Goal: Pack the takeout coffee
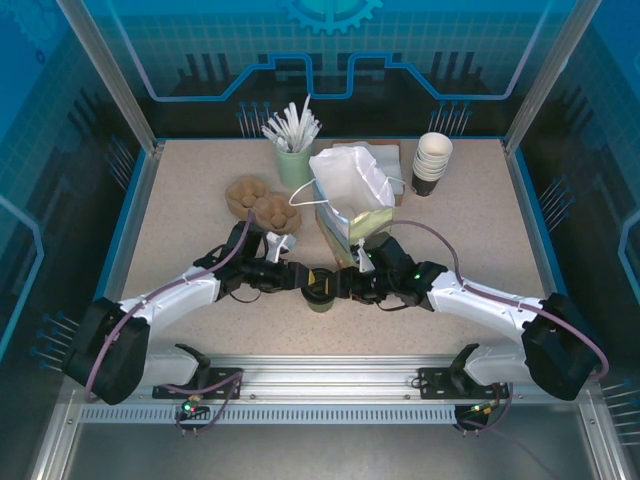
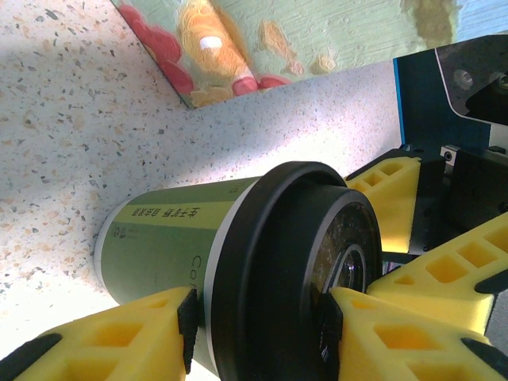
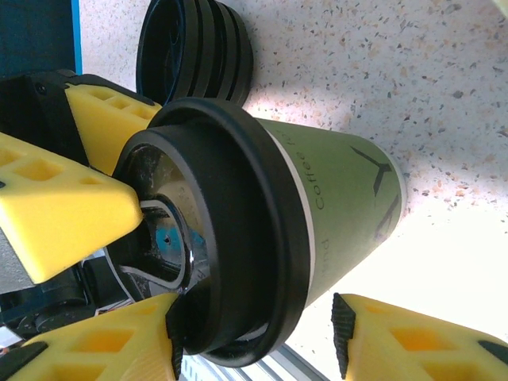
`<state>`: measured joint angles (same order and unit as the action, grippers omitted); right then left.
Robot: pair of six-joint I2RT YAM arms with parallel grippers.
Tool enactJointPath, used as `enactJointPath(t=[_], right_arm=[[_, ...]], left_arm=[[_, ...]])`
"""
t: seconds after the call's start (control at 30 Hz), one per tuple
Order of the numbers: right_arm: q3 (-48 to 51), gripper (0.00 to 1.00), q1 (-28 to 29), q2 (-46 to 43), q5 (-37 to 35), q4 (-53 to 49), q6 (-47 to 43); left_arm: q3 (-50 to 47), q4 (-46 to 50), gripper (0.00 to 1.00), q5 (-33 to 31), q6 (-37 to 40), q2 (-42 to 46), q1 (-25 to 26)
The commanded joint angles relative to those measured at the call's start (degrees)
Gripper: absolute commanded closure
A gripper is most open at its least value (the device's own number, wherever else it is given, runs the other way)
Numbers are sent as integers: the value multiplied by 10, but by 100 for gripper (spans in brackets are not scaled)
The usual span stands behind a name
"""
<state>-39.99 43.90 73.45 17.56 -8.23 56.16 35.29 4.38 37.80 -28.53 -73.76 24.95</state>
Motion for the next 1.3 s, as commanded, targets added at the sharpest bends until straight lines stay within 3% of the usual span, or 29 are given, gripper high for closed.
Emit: enactJointPath(t=[0.0, 0.7, 1.0, 1.27], right_arm=[[-18, 46, 10, 5, -13, -70, 2], [-56, 41, 11, -4, -1, -87, -6], [-72, 39, 10, -22, -10, -116, -19], [-99, 39, 9, -61, -22, -165, -61]], left_arm=[[-10, 46, 53, -18, -7, -2, 4], [33, 114, 37, -52, 6, 68, 6], [46, 131, 37, -73, 16, 77, 6], [82, 173, 37, -140, 19, 103, 5]])
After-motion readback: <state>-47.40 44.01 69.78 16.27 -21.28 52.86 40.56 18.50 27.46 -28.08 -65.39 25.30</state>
